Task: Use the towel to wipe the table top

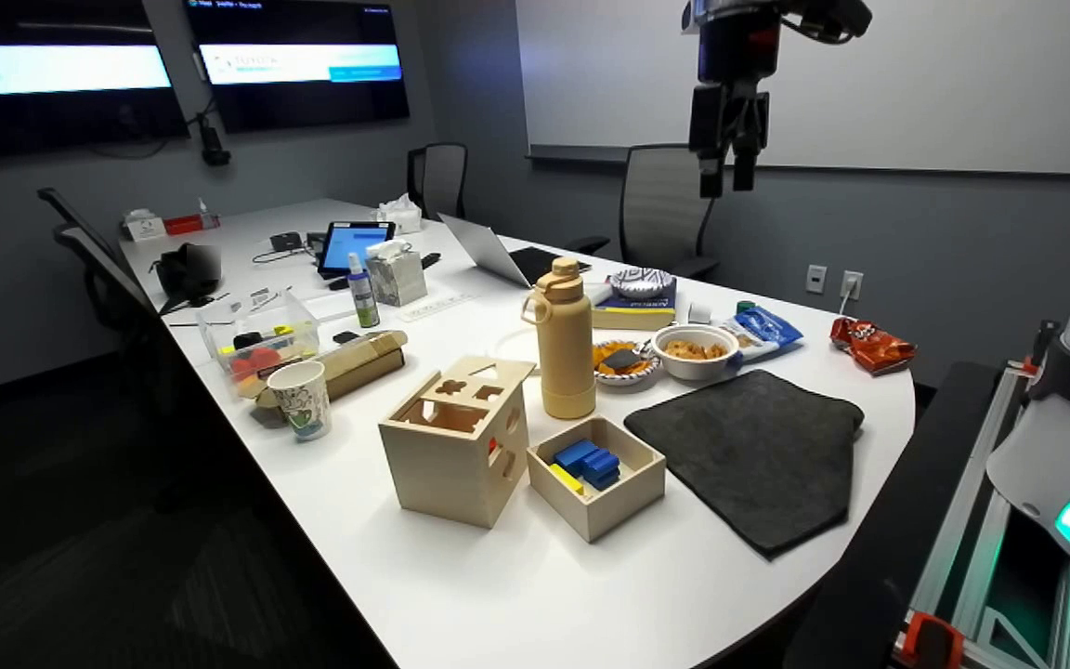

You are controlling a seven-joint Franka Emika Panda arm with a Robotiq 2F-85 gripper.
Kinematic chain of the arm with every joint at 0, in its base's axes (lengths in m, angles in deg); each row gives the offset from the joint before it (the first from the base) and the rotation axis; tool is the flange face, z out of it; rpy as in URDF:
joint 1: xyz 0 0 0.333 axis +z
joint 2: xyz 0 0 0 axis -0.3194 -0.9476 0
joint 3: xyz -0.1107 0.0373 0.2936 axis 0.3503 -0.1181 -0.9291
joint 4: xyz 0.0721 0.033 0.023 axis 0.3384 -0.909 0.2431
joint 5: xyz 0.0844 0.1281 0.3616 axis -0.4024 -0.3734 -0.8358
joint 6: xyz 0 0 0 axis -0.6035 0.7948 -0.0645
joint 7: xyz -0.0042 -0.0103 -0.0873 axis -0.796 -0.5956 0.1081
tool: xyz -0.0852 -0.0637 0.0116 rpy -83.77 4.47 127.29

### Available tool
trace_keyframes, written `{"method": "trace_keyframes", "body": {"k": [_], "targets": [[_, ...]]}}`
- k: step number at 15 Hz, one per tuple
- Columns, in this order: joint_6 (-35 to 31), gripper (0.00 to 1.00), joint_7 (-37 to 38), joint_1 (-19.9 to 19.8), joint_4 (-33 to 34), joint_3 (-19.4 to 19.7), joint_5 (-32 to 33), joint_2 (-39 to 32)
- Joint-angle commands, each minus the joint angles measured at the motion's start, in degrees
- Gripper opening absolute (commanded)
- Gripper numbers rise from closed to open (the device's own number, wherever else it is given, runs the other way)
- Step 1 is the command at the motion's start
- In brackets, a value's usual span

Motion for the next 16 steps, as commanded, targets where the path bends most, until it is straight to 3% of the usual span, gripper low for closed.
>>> {"method": "trace_keyframes", "body": {"k": [1, 9, 16], "targets": [[-9.09, 1.0, -0.06, -2.05, -2.78, 1.63, -2.43, -8.06], [-32.78, 1.0, 2.48, -5.3, -3.22, 3.04, -9.51, -31.09], [-42.84, 1.0, -0.05, -9.41, -0.58, 0.39, -20.38, -47.97]]}}
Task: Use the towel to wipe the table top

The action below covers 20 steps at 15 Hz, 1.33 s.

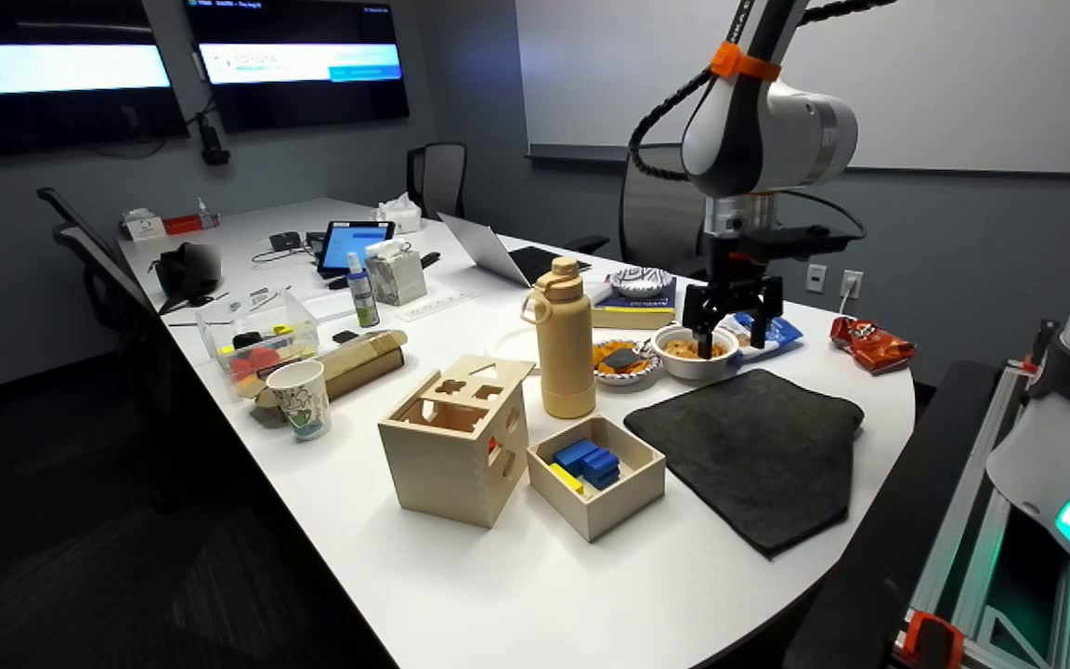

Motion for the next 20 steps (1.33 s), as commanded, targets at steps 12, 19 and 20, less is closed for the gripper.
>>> {"method": "trace_keyframes", "body": {"k": [12, 19, 20], "targets": [[-6.88, 1.0, -9.93, -13.74, 12.2, -8.61, -17.79, -26.71], [-6.69, 0.66, -6.98, -17.64, 16.44, -10.16, -13.2, -33.19], [-6.66, 0.59, -6.85, -18.08, 16.54, -10.52, -12.76, -33.25]]}}
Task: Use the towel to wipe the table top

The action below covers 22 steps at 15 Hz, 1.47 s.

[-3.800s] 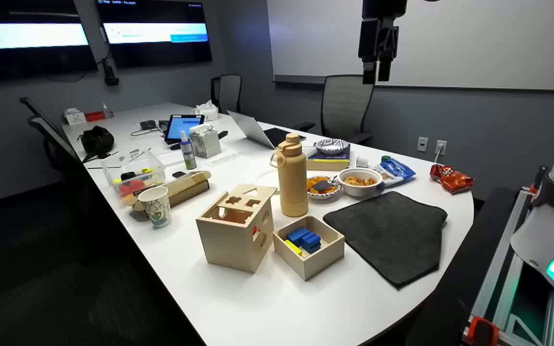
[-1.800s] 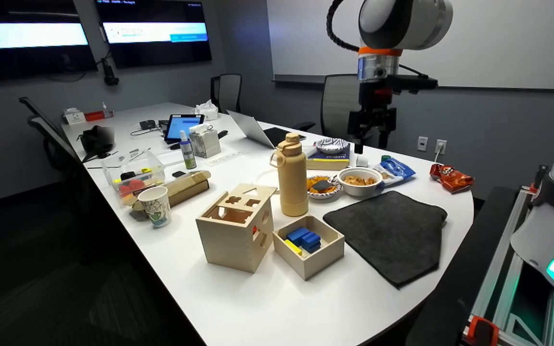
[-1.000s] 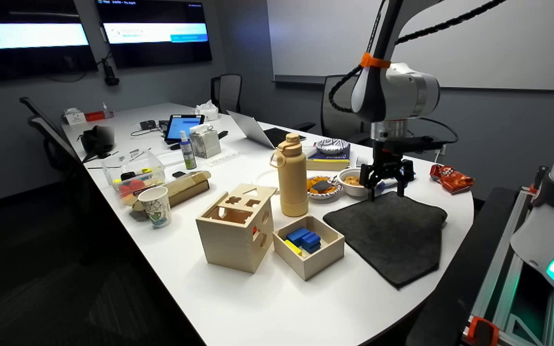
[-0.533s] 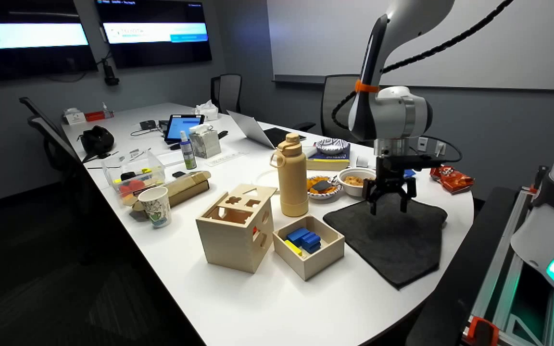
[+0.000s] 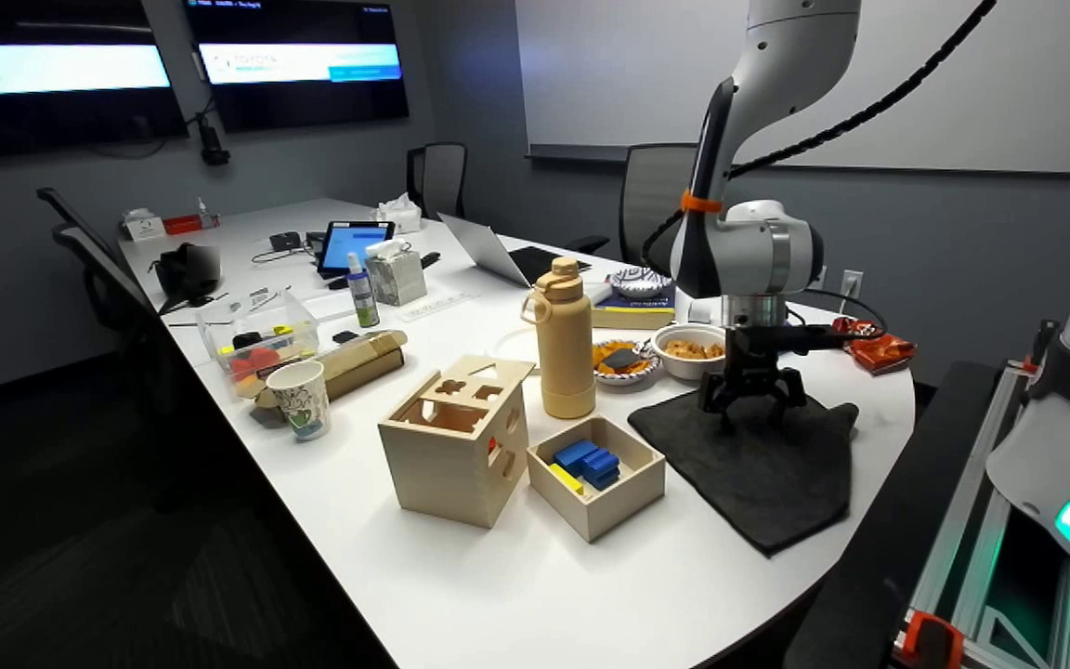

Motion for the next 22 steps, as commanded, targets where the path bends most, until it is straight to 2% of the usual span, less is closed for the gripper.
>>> {"method": "trace_keyframes", "body": {"k": [1, 7, 8, 16, 22], "targets": [[-0.75, 0.49, 1.23, -3.0, 1.93, -2.13, 2.8, -2.42], [-0.5, 0.04, 2.49, -4.23, 1.36, -3.5, 5.47, -0.9], [-0.43, 0.01, 2.88, -4.16, 0.78, -3.86, 5.8, 0.09], [3.76, 0.0, 9.01, 1.22, -2.27, -3.1, 9.56, 7.88], [5.87, 0.0, 9.46, 3.45, 2.12, -3.49, 10.48, 5.92]]}}
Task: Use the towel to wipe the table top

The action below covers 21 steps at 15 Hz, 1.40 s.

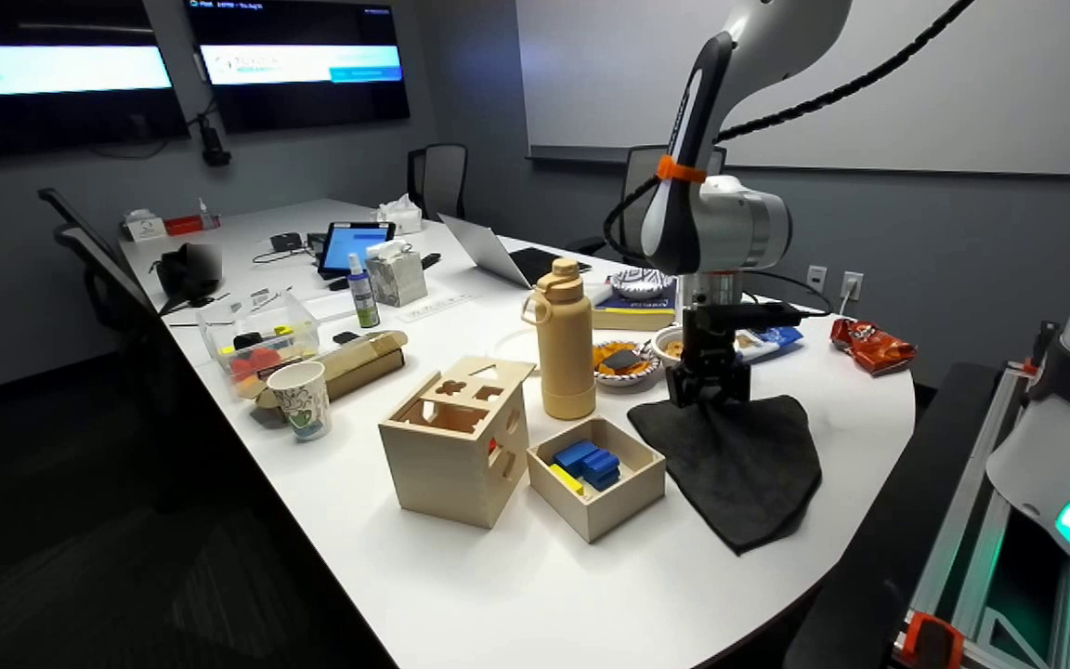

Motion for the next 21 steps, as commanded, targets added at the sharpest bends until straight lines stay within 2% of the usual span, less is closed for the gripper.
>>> {"method": "trace_keyframes", "body": {"k": [1, 5, 8, 12, 17, 21], "targets": [[1.57, 0.0, 0.29, 0.54, 2.89, -0.3, 1.05, -1.21], [2.79, 0.0, -3.71, -2.44, 5.16, -4.33, -0.8, -2.58], [6.53, 0.0, -6.28, -4.16, 4.92, -5.93, -1.38, -2.94], [10.58, 0.0, -4.72, -3.19, 0.88, -3.21, -1.38, -0.62], [9.85, 0.0, 1.08, -1.55, -5.05, 3.29, -0.75, 2.78], [7.76, 0.0, -0.07, -3.03, -2.94, 4.7, -1.89, 2.36]]}}
